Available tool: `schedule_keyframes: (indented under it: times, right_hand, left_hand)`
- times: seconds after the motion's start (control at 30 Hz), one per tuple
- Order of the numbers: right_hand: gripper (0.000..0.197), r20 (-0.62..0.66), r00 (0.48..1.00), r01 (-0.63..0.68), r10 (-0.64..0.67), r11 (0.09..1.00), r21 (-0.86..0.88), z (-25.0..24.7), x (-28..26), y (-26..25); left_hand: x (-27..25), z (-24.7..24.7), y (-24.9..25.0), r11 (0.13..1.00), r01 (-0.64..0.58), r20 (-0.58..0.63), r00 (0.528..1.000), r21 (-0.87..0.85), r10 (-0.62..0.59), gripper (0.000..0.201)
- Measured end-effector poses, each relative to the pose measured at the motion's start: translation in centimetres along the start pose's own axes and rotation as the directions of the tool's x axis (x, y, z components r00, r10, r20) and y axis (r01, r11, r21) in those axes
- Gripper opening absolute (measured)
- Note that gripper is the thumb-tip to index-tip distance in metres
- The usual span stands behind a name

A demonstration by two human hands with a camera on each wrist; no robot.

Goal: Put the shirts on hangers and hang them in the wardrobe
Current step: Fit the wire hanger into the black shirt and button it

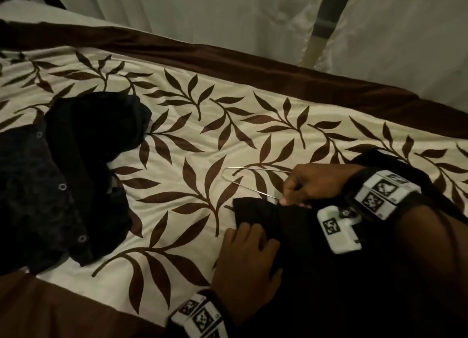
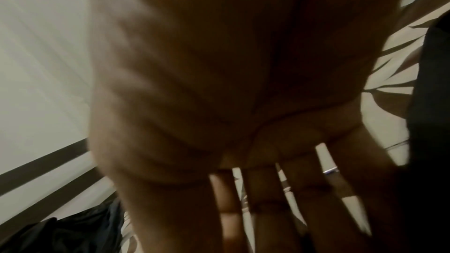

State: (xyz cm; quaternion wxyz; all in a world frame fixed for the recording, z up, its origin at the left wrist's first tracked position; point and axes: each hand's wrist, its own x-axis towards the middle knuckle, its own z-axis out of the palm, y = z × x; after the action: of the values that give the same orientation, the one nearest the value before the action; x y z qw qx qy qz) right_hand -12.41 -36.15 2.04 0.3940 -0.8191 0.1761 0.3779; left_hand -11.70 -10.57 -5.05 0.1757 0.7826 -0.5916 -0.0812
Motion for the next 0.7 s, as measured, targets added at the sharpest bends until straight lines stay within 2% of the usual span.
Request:
schedule_keyframes:
  times: [0.03,0.07,0.1,0.13,0.17,0.2,0.27,0.3,0.37,0.5,0.6,0.7]
  right_hand:
    - [0.034,-0.022,0.999,-0.039,0.039,0.999,0.028,0.2,0.0,0.0]
    - [0.034,-0.117,0.992,-0.054,0.057,0.998,0.023,0.4,0.5,0.1]
    - [0.030,-0.283,0.958,-0.061,0.046,0.997,-0.044,0.6,1.1,0.2]
    - [0.025,-0.454,0.891,-0.087,0.001,0.982,-0.170,0.6,1.9,0.1]
    - [0.028,-0.546,0.836,-0.133,-0.050,0.947,-0.291,0.8,2.7,0.0]
    - [0.043,-0.567,0.821,-0.186,-0.061,0.912,-0.366,1.0,3.5,-0.1]
    - [0.079,-0.514,0.856,-0.272,0.050,0.890,-0.366,1.4,4.8,-0.3]
    - [0.090,-0.484,0.870,-0.292,0.091,0.887,-0.357,1.5,5.1,-0.5]
    - [0.100,-0.445,0.889,-0.297,0.111,0.879,-0.374,1.3,5.3,-0.8]
    - [0.089,-0.401,0.916,-0.223,0.024,0.860,-0.458,1.5,4.6,-0.5]
    - [0.079,-0.417,0.908,-0.219,-0.037,0.806,-0.550,3.0,4.6,-0.4]
    - [0.085,-0.427,0.903,-0.243,-0.052,0.757,-0.606,3.2,4.6,-1.3]
  left_hand:
    - [-0.2,0.0,0.3,1.000,-0.003,0.000,1.000,-0.003,0.003,0.038]
    - [-0.2,0.0,0.6,1.000,0.003,0.002,1.000,-0.013,-0.003,0.035]
    - [-0.1,0.1,0.9,0.999,0.017,-0.002,1.000,-0.029,-0.017,0.033]
    - [0.2,0.2,1.2,0.998,0.035,-0.007,0.999,-0.043,-0.035,0.031]
    - [0.4,0.2,1.5,0.997,0.056,-0.007,0.998,-0.046,-0.056,0.030]
    - [0.7,0.2,1.9,0.996,0.081,0.005,0.997,-0.043,-0.081,0.031]
    - [1.2,-0.2,2.5,0.993,0.115,0.012,0.993,-0.018,-0.114,0.037]
    - [1.2,-0.3,2.9,0.993,0.119,0.002,0.993,-0.005,-0.119,0.039]
    - [1.1,-0.4,3.6,0.996,0.086,-0.010,0.996,0.008,-0.086,0.044]
    - [0.7,0.4,4.6,0.999,-0.030,0.051,0.998,0.032,0.028,0.057]
    - [0.4,0.9,5.1,1.000,-0.018,0.095,0.995,0.012,0.017,0.062]
    - [0.3,0.9,5.3,0.999,-0.025,0.133,0.991,0.048,0.019,0.072]
